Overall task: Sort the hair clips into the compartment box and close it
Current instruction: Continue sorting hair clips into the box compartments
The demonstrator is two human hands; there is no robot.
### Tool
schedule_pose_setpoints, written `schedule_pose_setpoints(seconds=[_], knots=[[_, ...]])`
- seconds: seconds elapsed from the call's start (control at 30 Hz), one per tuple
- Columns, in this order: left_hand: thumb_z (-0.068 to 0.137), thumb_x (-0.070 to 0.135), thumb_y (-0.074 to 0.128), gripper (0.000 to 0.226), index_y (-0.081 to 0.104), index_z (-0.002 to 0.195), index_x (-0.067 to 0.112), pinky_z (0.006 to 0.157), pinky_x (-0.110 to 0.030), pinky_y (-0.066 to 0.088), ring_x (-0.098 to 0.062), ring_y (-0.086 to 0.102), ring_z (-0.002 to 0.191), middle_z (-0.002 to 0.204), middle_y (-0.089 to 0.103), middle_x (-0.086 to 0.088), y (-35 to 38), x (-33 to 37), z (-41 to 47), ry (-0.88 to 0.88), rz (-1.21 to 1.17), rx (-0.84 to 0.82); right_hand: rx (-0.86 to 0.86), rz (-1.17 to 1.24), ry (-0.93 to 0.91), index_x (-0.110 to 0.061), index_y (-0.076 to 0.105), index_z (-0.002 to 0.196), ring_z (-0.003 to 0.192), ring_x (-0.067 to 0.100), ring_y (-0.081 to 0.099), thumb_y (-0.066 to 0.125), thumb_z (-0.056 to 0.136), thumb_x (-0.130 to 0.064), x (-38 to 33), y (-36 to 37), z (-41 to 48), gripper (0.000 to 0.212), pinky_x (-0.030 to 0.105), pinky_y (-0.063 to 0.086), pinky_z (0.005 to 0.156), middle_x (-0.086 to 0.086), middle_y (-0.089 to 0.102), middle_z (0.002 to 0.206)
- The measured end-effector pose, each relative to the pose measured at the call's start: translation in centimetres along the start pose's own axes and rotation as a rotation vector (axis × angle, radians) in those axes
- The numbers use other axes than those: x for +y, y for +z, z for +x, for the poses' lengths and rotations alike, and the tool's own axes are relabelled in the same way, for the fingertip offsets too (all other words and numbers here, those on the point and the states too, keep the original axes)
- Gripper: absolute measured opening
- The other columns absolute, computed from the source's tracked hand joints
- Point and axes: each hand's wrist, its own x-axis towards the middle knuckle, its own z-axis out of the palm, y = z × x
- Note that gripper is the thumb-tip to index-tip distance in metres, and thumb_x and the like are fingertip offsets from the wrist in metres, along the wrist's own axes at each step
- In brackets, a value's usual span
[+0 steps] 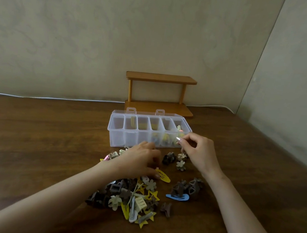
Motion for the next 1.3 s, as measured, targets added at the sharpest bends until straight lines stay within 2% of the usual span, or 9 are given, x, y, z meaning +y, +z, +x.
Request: schedule_pose_setpoints(seconds=[0.27,0.37,0.5,0.67,0.87,0.97,1.1,1.23,1.3], knots=[[0.086,0.035,0.060,0.021,0.059,0.097,0.018,0.074,-0.020,0.033,-0.009,0.041,0.094,0.099,0.045,0.006,0.3,-0.1,0.0,0.058,0.002,0.122,-0.008,-0.005,0.011,-0.020,0.065,0.077,0.072,0.006,0.060,0.062,0.089,-0.019,0.0,0.1,0.0,0.012,0.020,0.047,0.068,-0.014,0.060,0.070],[0.087,0.033,0.060,0.018,0.061,0.096,0.017,0.077,-0.025,0.042,-0.006,0.040,0.091,0.100,0.050,0.005,0.2,-0.3,0.0,0.060,-0.028,0.137,-0.008,-0.015,0.012,-0.019,0.066,0.079,0.073,0.005,0.060,0.062,0.089,-0.019,0.0,0.1,0.0,0.012,0.021,0.048,0.068,-0.015,0.059,0.071],[0.088,0.028,0.059,0.014,0.066,0.093,0.017,0.076,-0.033,0.053,-0.008,0.057,0.080,0.089,0.062,0.005,-0.5,-0.1,0.2,0.053,-0.136,0.290,-0.013,-0.005,0.021,-0.019,0.067,0.080,0.075,0.006,0.061,0.062,0.089,-0.020,0.1,0.0,0.1,0.011,0.025,0.051,0.071,-0.016,0.060,0.072],[0.088,0.012,0.059,0.015,0.068,0.100,0.014,0.067,-0.010,0.049,0.003,0.060,0.071,0.083,0.067,0.006,-2.8,-0.1,2.1,-0.005,-0.307,0.424,-0.034,-0.010,0.013,-0.020,0.066,0.081,0.076,0.006,0.061,0.060,0.090,-0.021,-0.2,-0.3,0.0,0.011,0.027,0.051,0.072,-0.012,0.061,0.075],[0.085,0.026,0.063,0.023,0.067,0.101,0.011,0.063,-0.021,0.054,-0.017,0.065,0.078,0.089,0.069,-0.003,-5.5,-1.4,5.8,-0.152,-0.623,0.426,-0.022,0.006,0.041,-0.014,0.069,0.090,0.080,0.008,0.061,0.061,0.090,-0.023,0.1,-0.4,0.0,0.012,0.027,0.051,0.071,-0.007,0.064,0.082],[0.088,0.017,0.061,0.018,0.065,0.104,0.010,0.065,-0.016,0.054,-0.013,0.065,0.079,0.094,0.069,-0.006,-5.7,-2.0,7.9,-0.154,-0.490,0.474,-0.007,0.008,0.040,-0.014,0.068,0.086,0.076,0.007,0.060,0.061,0.090,-0.022,0.3,-0.3,0.2,0.011,0.021,0.047,0.066,-0.007,0.063,0.077],[0.082,0.020,0.068,0.015,0.061,0.094,0.013,0.079,-0.032,0.055,-0.016,0.065,0.086,0.094,0.069,-0.005,-5.6,-2.5,9.8,-0.185,-0.422,0.475,-0.005,0.006,0.039,-0.017,0.067,0.084,0.072,0.002,0.057,0.061,0.090,-0.022,0.4,-0.2,0.2,0.010,0.014,0.039,0.062,-0.013,0.059,0.073],[0.085,0.020,0.063,0.008,0.062,0.092,0.016,0.077,-0.027,0.050,-0.015,0.060,0.090,0.098,0.065,-0.004,-4.9,-2.8,11.0,-0.173,-0.288,0.305,-0.021,0.017,0.033,-0.018,0.067,0.087,0.072,0.000,0.056,0.061,0.090,-0.021,0.3,-0.3,0.1,0.008,0.013,0.039,0.062,-0.018,0.056,0.073],[0.086,0.020,0.061,0.008,0.063,0.094,0.018,0.081,-0.031,0.051,-0.016,0.059,0.096,0.103,0.063,-0.002,-4.5,-3.2,11.4,-0.176,-0.168,0.283,-0.022,0.021,0.023,-0.019,0.067,0.088,0.072,-0.004,0.055,0.060,0.090,-0.020,0.2,-0.3,0.1,0.007,0.010,0.040,0.061,-0.022,0.054,0.074]])
